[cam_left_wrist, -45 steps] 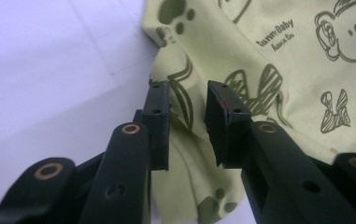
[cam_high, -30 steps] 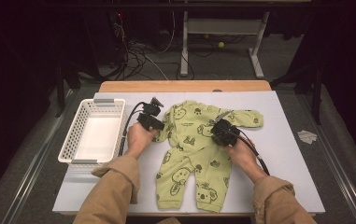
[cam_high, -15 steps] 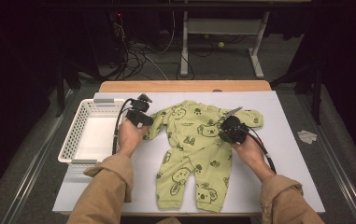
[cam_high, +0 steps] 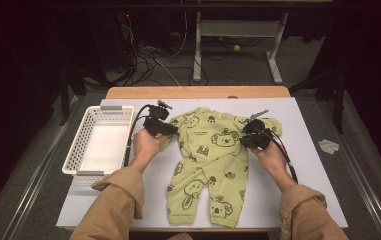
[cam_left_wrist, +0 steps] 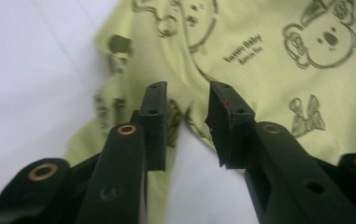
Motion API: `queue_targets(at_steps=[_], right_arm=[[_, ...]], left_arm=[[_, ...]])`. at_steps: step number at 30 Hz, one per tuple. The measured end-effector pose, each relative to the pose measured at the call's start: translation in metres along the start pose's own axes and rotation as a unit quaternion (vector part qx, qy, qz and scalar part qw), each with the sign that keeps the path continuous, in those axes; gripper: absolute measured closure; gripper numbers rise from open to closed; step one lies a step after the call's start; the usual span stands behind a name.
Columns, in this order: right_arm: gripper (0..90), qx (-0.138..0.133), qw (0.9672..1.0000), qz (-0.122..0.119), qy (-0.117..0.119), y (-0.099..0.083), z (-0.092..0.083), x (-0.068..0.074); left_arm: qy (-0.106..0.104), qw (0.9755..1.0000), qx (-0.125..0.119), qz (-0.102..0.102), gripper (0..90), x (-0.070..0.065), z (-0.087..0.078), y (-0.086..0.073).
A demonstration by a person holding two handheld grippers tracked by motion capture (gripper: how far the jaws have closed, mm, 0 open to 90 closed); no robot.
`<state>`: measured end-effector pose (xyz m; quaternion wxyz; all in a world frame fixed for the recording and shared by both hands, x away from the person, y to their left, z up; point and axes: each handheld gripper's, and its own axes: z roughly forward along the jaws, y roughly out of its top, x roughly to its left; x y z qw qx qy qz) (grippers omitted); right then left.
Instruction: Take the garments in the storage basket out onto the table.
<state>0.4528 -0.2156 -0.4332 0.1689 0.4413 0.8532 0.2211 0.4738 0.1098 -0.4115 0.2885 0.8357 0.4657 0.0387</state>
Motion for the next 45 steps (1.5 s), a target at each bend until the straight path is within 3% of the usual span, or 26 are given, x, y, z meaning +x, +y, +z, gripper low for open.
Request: queue_targets(at_steps=[6, 9, 10, 13, 17, 23, 27, 30, 35, 40, 45], right_arm=[[75.2, 0.016, 0.9999, 0.007, 0.002, 0.003, 0.012, 0.000], [90.0, 0.023, 0.9997, -0.007, -0.006, 0.004, 0.012, -0.001], [90.0, 0.025, 0.9996, -0.010, -0.003, 0.004, 0.012, -0.001], [90.0, 0.033, 0.9984, -0.037, -0.028, 0.001, 0.007, -0.003], [90.0, 0.031, 0.9992, -0.013, -0.021, -0.005, -0.002, -0.018], [90.0, 0.035, 0.9989, -0.009, -0.030, -0.012, -0.007, -0.027], [90.0, 0.034, 0.9985, -0.007, -0.041, -0.011, -0.006, -0.029], [90.0, 0.034, 0.9980, 0.001, -0.054, -0.012, -0.005, -0.032], [90.0, 0.038, 0.9975, 0.016, -0.058, -0.012, -0.003, -0.036], [90.0, 0.035, 0.9982, 0.002, -0.049, -0.010, -0.002, -0.027], [90.0, 0.036, 0.9984, -0.009, -0.043, -0.009, 0.000, -0.022]], left_arm=[[-0.017, 0.9995, 0.026, 0.009, 62.2, -0.010, 0.023, 0.003], [-0.010, 0.9993, 0.033, 0.011, 62.0, -0.010, 0.029, 0.005], [-0.006, 0.9993, 0.034, 0.011, 61.9, -0.008, 0.029, 0.007], [-0.005, 0.9997, 0.022, 0.008, 61.9, -0.005, 0.023, 0.007], [-0.002, 0.9999, 0.012, 0.001, 62.0, 0.002, 0.015, 0.006], [0.011, 0.9998, -0.005, -0.016, 62.0, 0.012, 0.002, 0.005], [0.035, 0.9992, 0.010, -0.016, 62.1, 0.020, 0.003, 0.003], [0.039, 0.9984, 0.021, -0.033, 62.0, 0.030, 0.006, 0.000], [0.052, 0.9973, 0.032, -0.042, 62.1, 0.036, 0.010, -0.002], [0.053, 0.9959, 0.058, -0.045, 66.5, 0.038, 0.024, -0.006], [0.037, 0.9968, 0.043, -0.057, 69.9, 0.043, 0.019, -0.007]])
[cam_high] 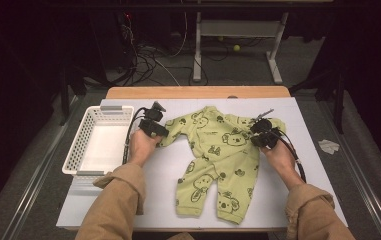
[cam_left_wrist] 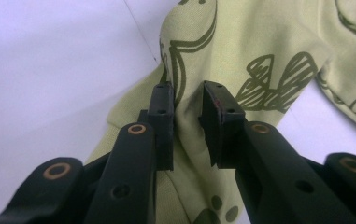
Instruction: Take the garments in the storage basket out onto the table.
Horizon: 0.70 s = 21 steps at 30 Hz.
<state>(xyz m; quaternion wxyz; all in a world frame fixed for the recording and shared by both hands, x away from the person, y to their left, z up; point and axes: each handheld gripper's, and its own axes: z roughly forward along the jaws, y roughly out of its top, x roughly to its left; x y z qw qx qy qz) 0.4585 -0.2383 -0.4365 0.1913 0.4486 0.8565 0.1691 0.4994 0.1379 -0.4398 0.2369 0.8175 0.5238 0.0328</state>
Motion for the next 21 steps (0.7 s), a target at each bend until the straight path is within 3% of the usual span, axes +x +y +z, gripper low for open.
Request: queue_targets(at_steps=[7, 13, 21], right_arm=[[90.0, 0.002, 1.0000, 0.001, -0.001, 0.001, 0.002, 0.003], [90.0, 0.005, 1.0000, -0.004, -0.005, 0.002, 0.002, 0.004], [90.0, 0.005, 1.0000, -0.005, -0.004, 0.002, 0.003, 0.004]], left_arm=[[-0.010, 0.9995, -0.030, -0.001, 69.8, 0.002, -0.018, -0.001], [-0.006, 0.9991, -0.036, -0.022, 70.8, 0.008, -0.020, 0.000], [0.001, 0.9995, -0.015, -0.028, 73.3, 0.010, -0.014, 0.001]])
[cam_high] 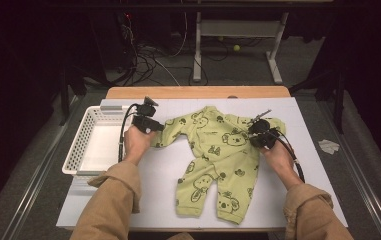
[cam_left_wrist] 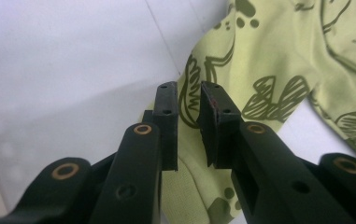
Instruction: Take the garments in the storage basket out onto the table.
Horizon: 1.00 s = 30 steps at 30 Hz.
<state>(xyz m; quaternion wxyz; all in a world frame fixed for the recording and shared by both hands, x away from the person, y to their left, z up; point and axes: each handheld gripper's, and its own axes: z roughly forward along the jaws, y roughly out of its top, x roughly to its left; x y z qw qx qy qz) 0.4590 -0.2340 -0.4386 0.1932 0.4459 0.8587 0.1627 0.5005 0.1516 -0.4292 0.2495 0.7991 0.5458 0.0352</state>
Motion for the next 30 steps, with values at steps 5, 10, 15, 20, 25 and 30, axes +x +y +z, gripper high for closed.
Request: queue_targets(at_steps=[5, 10, 15, 20, 25, 30], right_arm=[[90.0, 0.000, 1.0000, 0.001, 0.000, 0.000, 0.000, 0.001], [90.0, 0.000, 1.0000, 0.000, -0.001, 0.000, 0.000, 0.001], [90.0, 0.000, 1.0000, -0.001, -0.002, 0.000, 0.000, 0.001], [90.0, 0.002, 1.0000, 0.000, -0.003, 0.001, 0.000, 0.001], [90.0, 0.004, 1.0000, 0.000, -0.001, 0.002, 0.000, 0.001], [90.0, 0.002, 1.0000, 0.005, 0.004, 0.002, 0.001, 0.000]], left_arm=[[-0.007, 0.9999, 0.015, 0.004, 64.0, -0.006, 0.009, 0.001], [0.010, 0.9993, 0.028, 0.023, 62.1, -0.014, 0.019, 0.001], [0.045, 0.9973, 0.038, 0.044, 70.3, -0.023, 0.021, 0.001], [0.050, 0.9963, 0.046, 0.053, 84.4, -0.030, 0.022, 0.002], [0.048, 0.9970, 0.044, 0.042, 85.5, -0.024, 0.018, 0.002], [0.092, 0.9953, 0.024, 0.017, 85.5, -0.008, 0.001, 0.002]])
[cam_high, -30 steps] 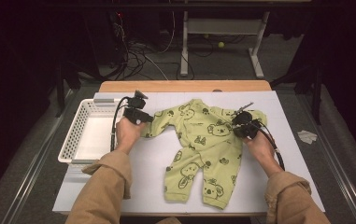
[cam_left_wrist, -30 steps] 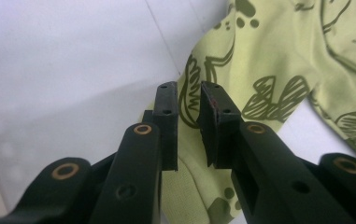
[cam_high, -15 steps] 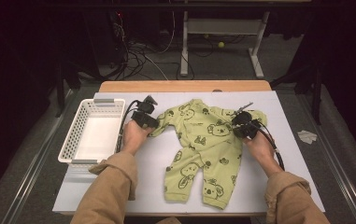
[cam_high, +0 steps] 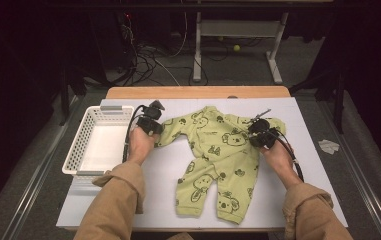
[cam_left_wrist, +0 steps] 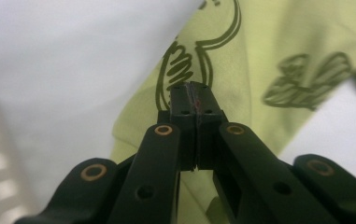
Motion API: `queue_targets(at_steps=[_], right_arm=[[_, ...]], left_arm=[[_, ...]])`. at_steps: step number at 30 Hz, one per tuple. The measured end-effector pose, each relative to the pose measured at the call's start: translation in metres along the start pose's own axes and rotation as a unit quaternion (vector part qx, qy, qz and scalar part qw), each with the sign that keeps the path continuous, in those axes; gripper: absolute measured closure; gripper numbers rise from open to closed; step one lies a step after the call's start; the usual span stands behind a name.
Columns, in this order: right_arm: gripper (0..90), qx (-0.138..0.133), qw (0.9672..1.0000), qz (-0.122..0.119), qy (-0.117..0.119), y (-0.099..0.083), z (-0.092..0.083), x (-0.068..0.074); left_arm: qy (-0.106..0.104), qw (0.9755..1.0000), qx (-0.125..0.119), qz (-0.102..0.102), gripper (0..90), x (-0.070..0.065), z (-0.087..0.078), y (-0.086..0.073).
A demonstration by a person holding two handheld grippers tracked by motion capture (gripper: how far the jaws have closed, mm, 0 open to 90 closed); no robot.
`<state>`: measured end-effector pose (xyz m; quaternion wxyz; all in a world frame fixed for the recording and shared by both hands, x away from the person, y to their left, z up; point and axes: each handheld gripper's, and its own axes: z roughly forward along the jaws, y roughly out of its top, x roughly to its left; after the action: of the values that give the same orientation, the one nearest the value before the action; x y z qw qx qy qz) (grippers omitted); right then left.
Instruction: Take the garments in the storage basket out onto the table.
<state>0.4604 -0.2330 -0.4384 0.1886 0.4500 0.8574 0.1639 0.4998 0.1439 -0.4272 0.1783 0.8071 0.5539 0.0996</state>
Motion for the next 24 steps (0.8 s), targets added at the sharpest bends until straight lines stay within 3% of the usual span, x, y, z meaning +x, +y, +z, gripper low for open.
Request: queue_targets(at_steps=[4, 6, 8, 12, 13, 17, 20, 24], right_arm=[[90.0, -0.001, 1.0000, -0.002, 0.004, 0.001, -0.001, 0.002], [89.9, -0.005, 0.9999, -0.005, 0.008, 0.002, -0.001, 0.003], [90.0, -0.005, 0.9999, -0.004, 0.013, 0.003, -0.001, 0.005], [89.7, -0.005, 0.9997, -0.011, 0.021, 0.005, 0.002, 0.011], [89.4, -0.007, 0.9997, -0.014, 0.022, 0.006, 0.002, 0.011], [88.3, -0.008, 0.9995, -0.017, 0.026, 0.008, 0.003, 0.015], [88.1, -0.008, 0.9994, -0.015, 0.029, 0.008, 0.003, 0.015], [87.5, -0.008, 0.9994, -0.012, 0.032, 0.007, 0.002, 0.014]], left_arm=[[-0.004, 0.9998, -0.013, -0.017, 84.4, 0.006, -0.005, -0.002], [-0.011, 0.9994, -0.028, -0.014, 74.6, 0.002, -0.009, 0.000], [-0.032, 0.9985, -0.045, 0.001, 69.6, -0.006, -0.012, 0.002], [-0.086, 0.9938, -0.067, 0.024, 64.2, -0.022, -0.012, 0.005], [-0.102, 0.9923, -0.064, 0.027, 62.8, -0.026, -0.009, 0.006], [-0.123, 0.9904, -0.041, 0.046, 59.2, -0.045, 0.008, 0.011], [-0.132, 0.9894, -0.039, 0.048, 59.2, -0.055, 0.017, 0.014], [-0.127, 0.9905, -0.020, 0.048, 61.5, -0.060, 0.028, 0.018]])
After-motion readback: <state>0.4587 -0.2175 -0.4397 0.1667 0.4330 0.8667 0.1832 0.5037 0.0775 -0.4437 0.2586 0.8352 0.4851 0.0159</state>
